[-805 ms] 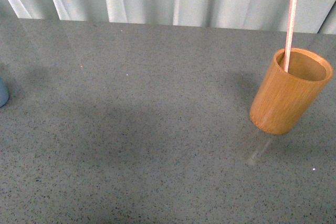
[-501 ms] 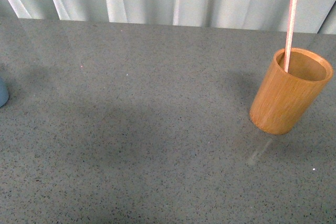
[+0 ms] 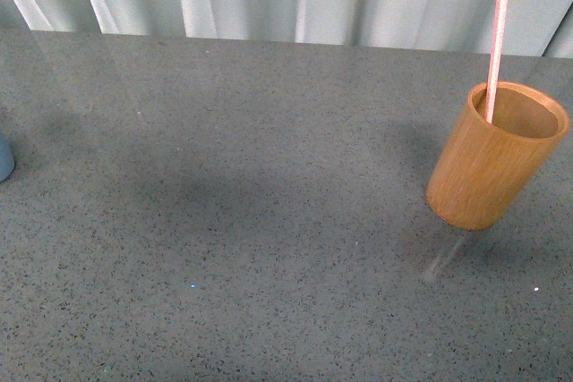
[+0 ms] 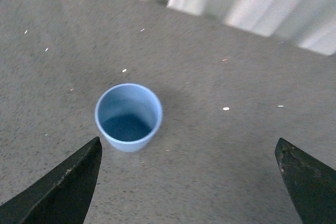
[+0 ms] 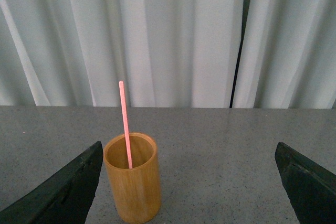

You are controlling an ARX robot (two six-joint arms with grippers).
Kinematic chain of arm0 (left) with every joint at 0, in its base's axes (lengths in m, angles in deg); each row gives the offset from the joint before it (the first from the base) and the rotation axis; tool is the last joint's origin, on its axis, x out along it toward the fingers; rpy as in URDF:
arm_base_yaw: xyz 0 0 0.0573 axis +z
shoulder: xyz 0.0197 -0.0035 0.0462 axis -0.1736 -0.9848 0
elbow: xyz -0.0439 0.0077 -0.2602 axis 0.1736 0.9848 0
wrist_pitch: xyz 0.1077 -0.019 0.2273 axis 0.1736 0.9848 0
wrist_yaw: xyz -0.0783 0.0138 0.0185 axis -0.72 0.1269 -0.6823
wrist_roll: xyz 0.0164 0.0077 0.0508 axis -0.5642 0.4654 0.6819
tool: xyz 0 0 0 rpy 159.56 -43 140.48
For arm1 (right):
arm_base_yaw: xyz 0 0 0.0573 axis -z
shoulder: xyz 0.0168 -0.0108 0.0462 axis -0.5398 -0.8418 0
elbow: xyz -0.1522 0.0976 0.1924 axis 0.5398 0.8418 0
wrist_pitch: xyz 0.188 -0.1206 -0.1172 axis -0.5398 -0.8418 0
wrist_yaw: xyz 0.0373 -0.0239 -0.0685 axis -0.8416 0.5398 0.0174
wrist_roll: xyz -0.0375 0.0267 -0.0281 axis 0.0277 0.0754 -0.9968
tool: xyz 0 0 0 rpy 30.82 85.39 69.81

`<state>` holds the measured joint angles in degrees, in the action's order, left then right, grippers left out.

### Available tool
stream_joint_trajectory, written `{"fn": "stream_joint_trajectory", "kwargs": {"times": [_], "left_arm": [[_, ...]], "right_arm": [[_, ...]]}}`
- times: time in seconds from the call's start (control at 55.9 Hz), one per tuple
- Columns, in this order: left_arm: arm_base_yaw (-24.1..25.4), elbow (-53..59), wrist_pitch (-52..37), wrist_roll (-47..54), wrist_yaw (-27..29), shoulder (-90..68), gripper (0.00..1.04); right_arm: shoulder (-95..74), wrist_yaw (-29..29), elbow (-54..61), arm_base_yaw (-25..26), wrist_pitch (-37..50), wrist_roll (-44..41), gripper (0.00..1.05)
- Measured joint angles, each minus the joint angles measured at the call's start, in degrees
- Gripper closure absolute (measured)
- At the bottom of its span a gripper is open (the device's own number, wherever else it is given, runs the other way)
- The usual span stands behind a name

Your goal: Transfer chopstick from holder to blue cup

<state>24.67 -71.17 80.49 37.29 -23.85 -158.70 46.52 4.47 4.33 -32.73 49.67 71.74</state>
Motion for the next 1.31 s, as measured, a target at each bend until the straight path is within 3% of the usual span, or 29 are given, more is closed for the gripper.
{"fn": "stream_joint_trajectory", "kwargs": {"times": [0.197,0.805,1.306], "left_arm": [[3.37,-9.88,-0.28,-1.92,4.76,-18.93,0.07],[1.51,-15.17,2.75,-2.93,8.79,-30.71,0.07],[-1.51,-22.08,10.93,-4.46,10.73,-32.57,0.75]], "right_arm": [[0.00,0.00,0.00,0.00,0.00,0.00,0.10],[0.00,0.00,0.00,0.00,0.00,0.00,0.10],[0.00,-0.02,0.00,0.00,0.00,0.00,0.10]]}}
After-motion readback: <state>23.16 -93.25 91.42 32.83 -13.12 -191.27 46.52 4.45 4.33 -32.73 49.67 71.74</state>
